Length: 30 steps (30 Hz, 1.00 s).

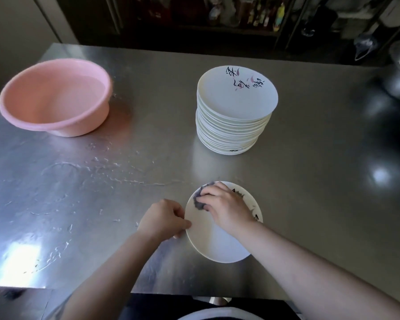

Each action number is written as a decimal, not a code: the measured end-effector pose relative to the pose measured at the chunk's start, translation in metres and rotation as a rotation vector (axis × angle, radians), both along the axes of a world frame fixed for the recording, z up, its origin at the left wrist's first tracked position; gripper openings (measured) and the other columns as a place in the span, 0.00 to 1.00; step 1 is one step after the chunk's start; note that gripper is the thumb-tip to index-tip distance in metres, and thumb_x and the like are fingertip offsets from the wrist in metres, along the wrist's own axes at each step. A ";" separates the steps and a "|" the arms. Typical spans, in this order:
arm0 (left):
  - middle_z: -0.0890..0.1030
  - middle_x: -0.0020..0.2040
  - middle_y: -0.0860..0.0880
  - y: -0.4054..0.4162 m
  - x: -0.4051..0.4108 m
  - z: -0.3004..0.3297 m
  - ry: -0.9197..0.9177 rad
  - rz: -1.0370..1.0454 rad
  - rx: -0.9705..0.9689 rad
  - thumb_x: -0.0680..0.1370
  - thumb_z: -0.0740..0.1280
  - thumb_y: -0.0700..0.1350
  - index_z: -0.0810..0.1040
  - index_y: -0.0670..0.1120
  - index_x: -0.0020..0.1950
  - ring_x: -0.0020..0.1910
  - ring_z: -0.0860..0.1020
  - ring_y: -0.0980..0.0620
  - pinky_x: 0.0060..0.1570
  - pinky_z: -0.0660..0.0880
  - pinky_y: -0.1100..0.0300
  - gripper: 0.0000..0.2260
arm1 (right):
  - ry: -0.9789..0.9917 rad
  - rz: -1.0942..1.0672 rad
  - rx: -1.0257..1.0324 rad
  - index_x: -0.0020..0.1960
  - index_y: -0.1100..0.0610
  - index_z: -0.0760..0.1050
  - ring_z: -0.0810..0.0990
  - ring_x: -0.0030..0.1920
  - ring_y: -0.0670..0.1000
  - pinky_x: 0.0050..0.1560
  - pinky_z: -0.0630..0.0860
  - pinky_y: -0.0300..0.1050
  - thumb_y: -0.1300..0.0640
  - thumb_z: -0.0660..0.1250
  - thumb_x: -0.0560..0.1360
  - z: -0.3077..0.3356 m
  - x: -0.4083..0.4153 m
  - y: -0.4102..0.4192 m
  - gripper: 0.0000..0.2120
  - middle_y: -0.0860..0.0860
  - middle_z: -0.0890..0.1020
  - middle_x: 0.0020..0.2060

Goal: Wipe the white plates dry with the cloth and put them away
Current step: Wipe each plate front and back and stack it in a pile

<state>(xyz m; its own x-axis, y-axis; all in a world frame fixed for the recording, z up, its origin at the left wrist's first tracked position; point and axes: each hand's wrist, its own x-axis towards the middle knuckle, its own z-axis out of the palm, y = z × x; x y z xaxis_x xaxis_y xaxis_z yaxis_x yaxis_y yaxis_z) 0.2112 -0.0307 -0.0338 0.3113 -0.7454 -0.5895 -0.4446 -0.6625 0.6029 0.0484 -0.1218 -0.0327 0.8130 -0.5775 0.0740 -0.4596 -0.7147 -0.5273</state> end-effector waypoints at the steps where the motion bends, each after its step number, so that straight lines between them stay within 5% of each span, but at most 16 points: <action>1: 0.82 0.27 0.49 -0.001 0.002 0.001 0.000 0.013 -0.005 0.66 0.74 0.42 0.80 0.44 0.38 0.26 0.80 0.52 0.28 0.74 0.63 0.05 | -0.008 -0.011 -0.005 0.47 0.58 0.83 0.77 0.49 0.56 0.45 0.77 0.51 0.67 0.69 0.70 -0.003 0.000 0.000 0.08 0.50 0.82 0.46; 6: 0.84 0.37 0.51 -0.029 0.002 0.004 -0.103 0.076 -0.179 0.68 0.74 0.42 0.83 0.48 0.41 0.37 0.82 0.50 0.40 0.77 0.60 0.04 | -0.001 -0.072 0.039 0.50 0.55 0.83 0.75 0.52 0.54 0.47 0.76 0.51 0.65 0.69 0.72 -0.011 -0.003 0.000 0.11 0.47 0.82 0.49; 11: 0.84 0.37 0.45 -0.040 -0.001 0.004 -0.183 -0.010 -0.132 0.67 0.70 0.36 0.84 0.43 0.40 0.37 0.80 0.45 0.39 0.77 0.57 0.05 | 0.056 -0.185 0.000 0.51 0.52 0.83 0.75 0.55 0.51 0.47 0.75 0.45 0.64 0.68 0.72 -0.009 -0.005 -0.005 0.12 0.45 0.81 0.51; 17: 0.83 0.31 0.42 -0.031 0.003 0.001 -0.053 0.005 0.005 0.66 0.67 0.33 0.81 0.38 0.37 0.30 0.81 0.45 0.36 0.81 0.51 0.04 | 0.193 -0.371 -0.076 0.44 0.53 0.83 0.75 0.53 0.49 0.32 0.53 0.37 0.66 0.68 0.70 -0.004 -0.039 -0.017 0.10 0.43 0.81 0.47; 19: 0.83 0.30 0.44 -0.039 0.000 0.003 -0.073 -0.044 0.035 0.65 0.65 0.35 0.79 0.40 0.35 0.28 0.79 0.47 0.32 0.78 0.58 0.04 | 0.216 -0.380 -0.055 0.47 0.53 0.83 0.73 0.55 0.49 0.33 0.58 0.38 0.64 0.66 0.72 -0.007 -0.037 -0.017 0.10 0.42 0.80 0.50; 22: 0.84 0.39 0.48 -0.058 -0.008 0.006 -0.249 -0.097 -0.080 0.69 0.69 0.42 0.79 0.45 0.40 0.40 0.81 0.47 0.37 0.74 0.60 0.02 | 0.225 -0.339 -0.018 0.52 0.51 0.82 0.71 0.61 0.49 0.42 0.73 0.41 0.64 0.67 0.73 -0.011 -0.025 -0.016 0.13 0.42 0.79 0.54; 24: 0.82 0.42 0.48 -0.070 -0.014 0.008 -0.300 -0.131 -0.120 0.72 0.70 0.47 0.78 0.48 0.42 0.44 0.79 0.46 0.38 0.70 0.60 0.04 | 0.244 -0.315 -0.002 0.54 0.50 0.81 0.69 0.64 0.48 0.47 0.72 0.41 0.64 0.68 0.72 -0.013 -0.019 -0.015 0.14 0.42 0.78 0.55; 27: 0.80 0.34 0.49 -0.073 -0.011 0.010 -0.264 -0.145 -0.012 0.73 0.70 0.47 0.75 0.47 0.36 0.36 0.79 0.46 0.37 0.73 0.60 0.08 | 0.243 -0.335 -0.033 0.50 0.49 0.82 0.71 0.62 0.47 0.42 0.71 0.40 0.64 0.70 0.70 -0.014 -0.024 -0.016 0.13 0.41 0.79 0.53; 30: 0.84 0.30 0.47 -0.057 -0.006 0.009 -0.031 -0.277 0.250 0.74 0.69 0.44 0.80 0.43 0.37 0.29 0.82 0.49 0.32 0.79 0.61 0.08 | 0.175 -0.387 -0.081 0.44 0.53 0.83 0.76 0.53 0.51 0.36 0.72 0.41 0.67 0.71 0.67 -0.016 -0.039 -0.016 0.11 0.43 0.81 0.47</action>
